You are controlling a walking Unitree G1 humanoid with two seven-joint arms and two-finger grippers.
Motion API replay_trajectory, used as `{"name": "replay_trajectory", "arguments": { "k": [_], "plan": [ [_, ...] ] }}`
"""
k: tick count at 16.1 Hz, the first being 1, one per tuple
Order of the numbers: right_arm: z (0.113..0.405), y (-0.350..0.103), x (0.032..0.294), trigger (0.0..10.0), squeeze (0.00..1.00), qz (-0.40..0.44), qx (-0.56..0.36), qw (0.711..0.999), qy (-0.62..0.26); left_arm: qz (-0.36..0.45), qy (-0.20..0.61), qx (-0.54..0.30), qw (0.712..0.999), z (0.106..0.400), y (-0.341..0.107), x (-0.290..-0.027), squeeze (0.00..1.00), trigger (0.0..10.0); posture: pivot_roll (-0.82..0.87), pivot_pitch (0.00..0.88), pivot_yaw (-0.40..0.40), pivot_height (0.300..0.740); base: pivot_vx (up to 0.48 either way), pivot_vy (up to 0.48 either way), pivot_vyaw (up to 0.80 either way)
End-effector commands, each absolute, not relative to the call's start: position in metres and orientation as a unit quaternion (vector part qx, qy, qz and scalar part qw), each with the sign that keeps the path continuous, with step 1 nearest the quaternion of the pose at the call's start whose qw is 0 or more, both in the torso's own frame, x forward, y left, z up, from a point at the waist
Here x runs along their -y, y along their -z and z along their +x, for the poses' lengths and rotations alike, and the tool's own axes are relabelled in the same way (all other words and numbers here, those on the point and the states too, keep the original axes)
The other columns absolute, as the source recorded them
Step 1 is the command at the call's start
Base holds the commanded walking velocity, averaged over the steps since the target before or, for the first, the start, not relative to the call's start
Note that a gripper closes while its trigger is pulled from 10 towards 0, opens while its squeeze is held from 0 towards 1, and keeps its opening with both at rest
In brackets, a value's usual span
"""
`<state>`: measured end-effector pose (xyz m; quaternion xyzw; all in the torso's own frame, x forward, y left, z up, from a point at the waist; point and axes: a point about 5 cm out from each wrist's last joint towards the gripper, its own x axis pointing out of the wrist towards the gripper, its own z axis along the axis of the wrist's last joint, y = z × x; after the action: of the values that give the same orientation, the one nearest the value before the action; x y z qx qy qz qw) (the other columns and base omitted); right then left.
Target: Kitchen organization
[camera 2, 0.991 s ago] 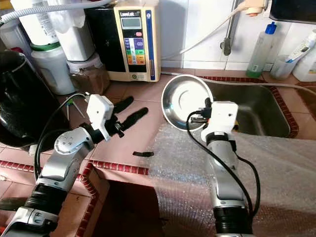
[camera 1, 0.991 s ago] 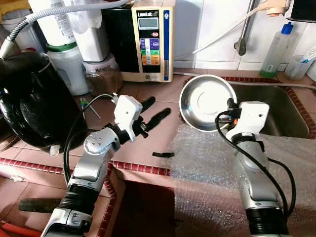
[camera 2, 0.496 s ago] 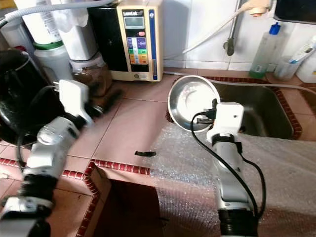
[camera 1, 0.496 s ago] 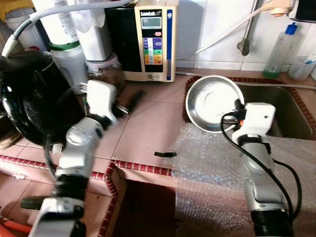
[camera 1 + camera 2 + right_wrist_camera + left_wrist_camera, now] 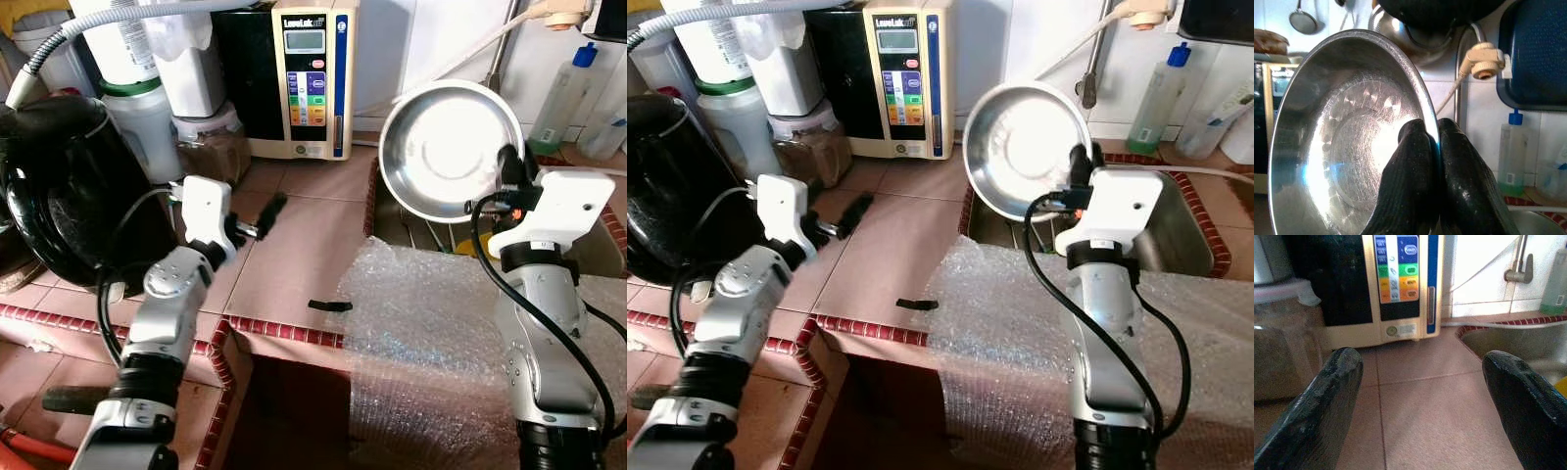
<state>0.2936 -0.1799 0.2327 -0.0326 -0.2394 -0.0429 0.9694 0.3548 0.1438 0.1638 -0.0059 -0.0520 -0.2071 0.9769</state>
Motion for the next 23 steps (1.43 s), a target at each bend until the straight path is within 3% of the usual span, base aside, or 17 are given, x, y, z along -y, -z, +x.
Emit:
{"name": "replay_trajectory", "arguments": {
  "k": [1, 2, 3, 4, 9, 23],
  "plan": [
    [0.289, -0.240, 0.177, 0.0, 0.00, -0.031, 0.251, 0.967, 0.037, 0.002, 0.210, 0.042, 0.977, 0.353, -0.160, -0.143, 1.00, 10.0, 0.01, 0.000, 0.062, 0.740, 0.000, 0.000, 0.00],
    [0.284, -0.237, 0.180, 0.0, 0.00, -0.050, 0.244, 0.967, 0.050, 0.006, 0.220, 0.040, 0.975, 0.350, -0.157, -0.140, 0.41, 10.0, 0.01, 0.000, 0.062, 0.740, 0.000, 0.000, 0.00],
    [0.282, -0.236, 0.181, 0.0, 0.00, -0.057, 0.242, 0.967, 0.054, 0.007, 0.222, 0.040, 0.974, 0.349, -0.157, -0.139, 0.41, 10.0, 0.01, 0.000, 0.062, 0.740, 0.000, 0.000, 0.00],
    [0.271, -0.224, 0.189, 0.0, 0.00, -0.096, 0.220, 0.969, 0.064, 0.009, 0.240, 0.040, 0.970, 0.343, -0.154, -0.133, 0.00, 10.0, 0.01, 0.000, 0.064, 0.740, 0.000, 0.000, 0.00],
    [0.263, -0.212, 0.200, 0.0, 0.00, -0.107, 0.188, 0.973, 0.081, 0.011, 0.260, 0.036, 0.965, 0.343, -0.154, -0.126, 0.00, 10.0, 0.00, 0.000, 0.073, 0.740, 0.000, 0.000, 0.00],
    [0.266, -0.214, 0.200, 0.0, 0.00, -0.105, 0.183, 0.973, 0.088, 0.011, 0.258, 0.029, 0.966, 0.346, -0.155, -0.130, 0.00, 10.0, 0.01, 0.000, 0.077, 0.740, 0.000, -0.351, 0.00]
  ]
}}
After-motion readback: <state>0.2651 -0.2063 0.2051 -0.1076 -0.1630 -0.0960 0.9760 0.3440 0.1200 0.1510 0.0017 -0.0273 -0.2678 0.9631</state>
